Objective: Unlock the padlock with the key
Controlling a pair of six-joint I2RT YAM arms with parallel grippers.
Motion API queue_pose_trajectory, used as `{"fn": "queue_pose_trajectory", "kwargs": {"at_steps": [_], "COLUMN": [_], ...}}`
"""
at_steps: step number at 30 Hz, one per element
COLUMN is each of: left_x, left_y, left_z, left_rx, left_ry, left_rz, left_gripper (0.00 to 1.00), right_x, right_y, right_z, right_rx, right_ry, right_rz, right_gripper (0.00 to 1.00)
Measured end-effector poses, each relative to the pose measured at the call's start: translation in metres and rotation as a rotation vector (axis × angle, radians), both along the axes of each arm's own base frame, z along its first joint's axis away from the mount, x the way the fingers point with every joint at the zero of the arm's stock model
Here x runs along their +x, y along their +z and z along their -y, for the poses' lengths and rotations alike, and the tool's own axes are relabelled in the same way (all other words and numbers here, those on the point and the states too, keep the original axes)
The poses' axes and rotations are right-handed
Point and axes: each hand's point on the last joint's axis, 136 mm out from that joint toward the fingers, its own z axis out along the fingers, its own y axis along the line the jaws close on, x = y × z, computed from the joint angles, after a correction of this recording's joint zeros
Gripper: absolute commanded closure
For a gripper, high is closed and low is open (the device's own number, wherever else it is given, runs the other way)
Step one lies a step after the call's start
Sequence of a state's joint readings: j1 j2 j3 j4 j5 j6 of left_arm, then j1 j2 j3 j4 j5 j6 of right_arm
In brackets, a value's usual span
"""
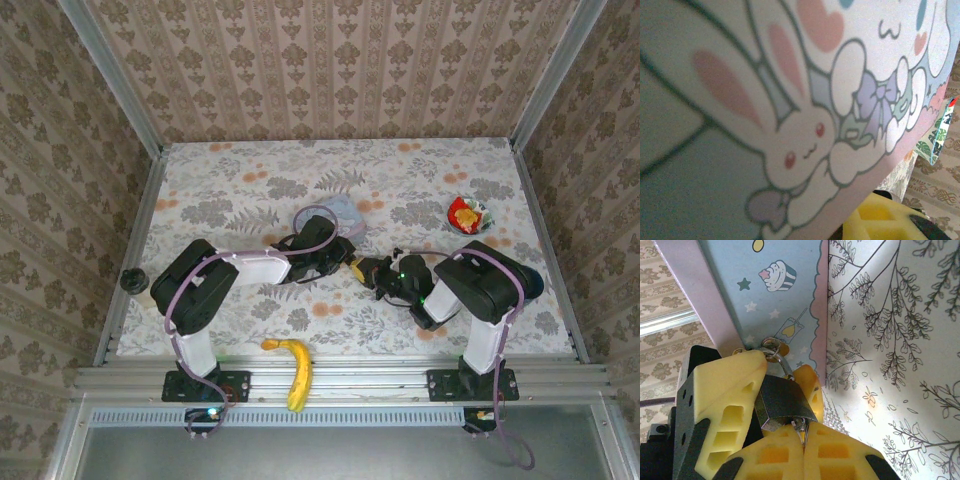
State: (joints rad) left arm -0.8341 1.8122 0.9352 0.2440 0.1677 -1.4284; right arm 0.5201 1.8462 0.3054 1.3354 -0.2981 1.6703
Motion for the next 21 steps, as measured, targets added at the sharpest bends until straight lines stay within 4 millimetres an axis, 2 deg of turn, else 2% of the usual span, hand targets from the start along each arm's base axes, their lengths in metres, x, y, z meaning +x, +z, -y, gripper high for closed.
{"fn": "queue_pose_trajectory", "kwargs": {"at_steps": [5, 12, 16, 21], "left_x": [-0.001, -0.002, -0.006, -0.014], "left_y": [0.0, 0.0, 0.002, 0.005], "left_z": [0.001, 0.002, 0.006, 0.014], "left_rx": [-0.003, -0.004, -0.017, -0.044], "left_ry": [-0.005, -0.014, -0.032, -0.071], "left_rz": [-0.001, 0.006, 0.002, -0.003], "left_gripper": [0.76, 0.76, 0.76, 0.76], "right_x": [0.0, -0.005, -0.011, -0.019], "right_y": [0.0, -0.008, -0.009, -0.004], "right_z": [0.0, 0.002, 0.008, 0.018], "right_rx": [-0.016, -0.071, -0.123, -0.215], "right_ry": [0.002, 0.01, 0.01, 0.003], "right_rz": [0.015, 0.016, 0.013, 0.024], "right_gripper": [0.76, 0.61, 0.55, 0.54]}}
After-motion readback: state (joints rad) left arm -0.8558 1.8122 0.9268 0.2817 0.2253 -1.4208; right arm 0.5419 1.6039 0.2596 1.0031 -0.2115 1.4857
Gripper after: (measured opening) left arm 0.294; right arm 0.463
